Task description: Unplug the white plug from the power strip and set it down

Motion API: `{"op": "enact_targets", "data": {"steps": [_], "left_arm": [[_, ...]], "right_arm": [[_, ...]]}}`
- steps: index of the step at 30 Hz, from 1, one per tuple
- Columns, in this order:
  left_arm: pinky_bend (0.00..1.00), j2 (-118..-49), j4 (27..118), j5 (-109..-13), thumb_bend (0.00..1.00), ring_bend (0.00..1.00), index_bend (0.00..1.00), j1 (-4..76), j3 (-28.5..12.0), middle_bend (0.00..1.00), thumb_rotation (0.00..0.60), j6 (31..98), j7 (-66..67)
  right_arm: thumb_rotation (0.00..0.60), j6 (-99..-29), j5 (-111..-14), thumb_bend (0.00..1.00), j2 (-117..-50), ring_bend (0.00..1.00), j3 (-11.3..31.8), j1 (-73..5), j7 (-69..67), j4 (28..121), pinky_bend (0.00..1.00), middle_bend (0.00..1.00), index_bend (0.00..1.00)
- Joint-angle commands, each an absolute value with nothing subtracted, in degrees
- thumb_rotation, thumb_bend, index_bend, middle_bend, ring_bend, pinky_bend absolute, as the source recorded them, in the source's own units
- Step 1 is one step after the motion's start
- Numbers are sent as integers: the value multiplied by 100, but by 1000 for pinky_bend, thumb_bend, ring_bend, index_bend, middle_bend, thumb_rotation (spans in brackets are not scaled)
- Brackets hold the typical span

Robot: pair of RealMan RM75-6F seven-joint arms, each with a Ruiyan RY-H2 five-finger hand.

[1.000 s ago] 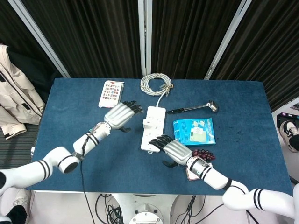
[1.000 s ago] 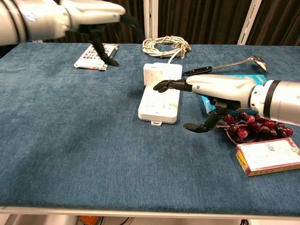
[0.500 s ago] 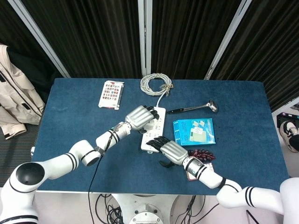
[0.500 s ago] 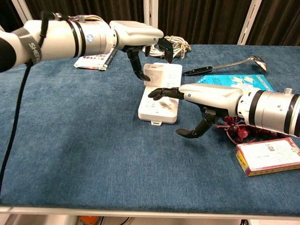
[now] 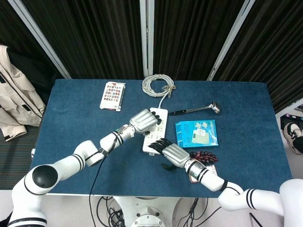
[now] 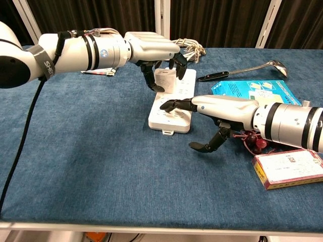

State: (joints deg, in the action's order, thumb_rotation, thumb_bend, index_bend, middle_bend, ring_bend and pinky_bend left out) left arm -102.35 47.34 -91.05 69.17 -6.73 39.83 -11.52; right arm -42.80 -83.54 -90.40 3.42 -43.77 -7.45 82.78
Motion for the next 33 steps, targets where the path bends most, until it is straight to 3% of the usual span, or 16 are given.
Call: {"op": "enact_targets", "data": {"steps": [1, 17, 33], "left_arm": [[505, -10324, 4533, -9202, 291, 325, 410, 6948, -550, 361, 600, 4107, -1329], [777, -10912, 3197, -9551, 440, 605, 571, 6969, -127, 630, 600, 4846, -2424], [803, -11023, 2676, -9557, 448, 623, 597, 6807, 53, 669, 600, 5318, -3119]], "right_arm": [[600, -4280, -8329, 348, -9055, 0, 326, -4383, -740, 8271, 0, 84, 16], [600, -4229, -8154, 383, -9107, 0, 270, -4431, -592, 8270, 0, 84, 16], [600, -4154, -7963, 408, -9176, 0, 243, -4464, -412, 8269, 0, 84, 16]]}}
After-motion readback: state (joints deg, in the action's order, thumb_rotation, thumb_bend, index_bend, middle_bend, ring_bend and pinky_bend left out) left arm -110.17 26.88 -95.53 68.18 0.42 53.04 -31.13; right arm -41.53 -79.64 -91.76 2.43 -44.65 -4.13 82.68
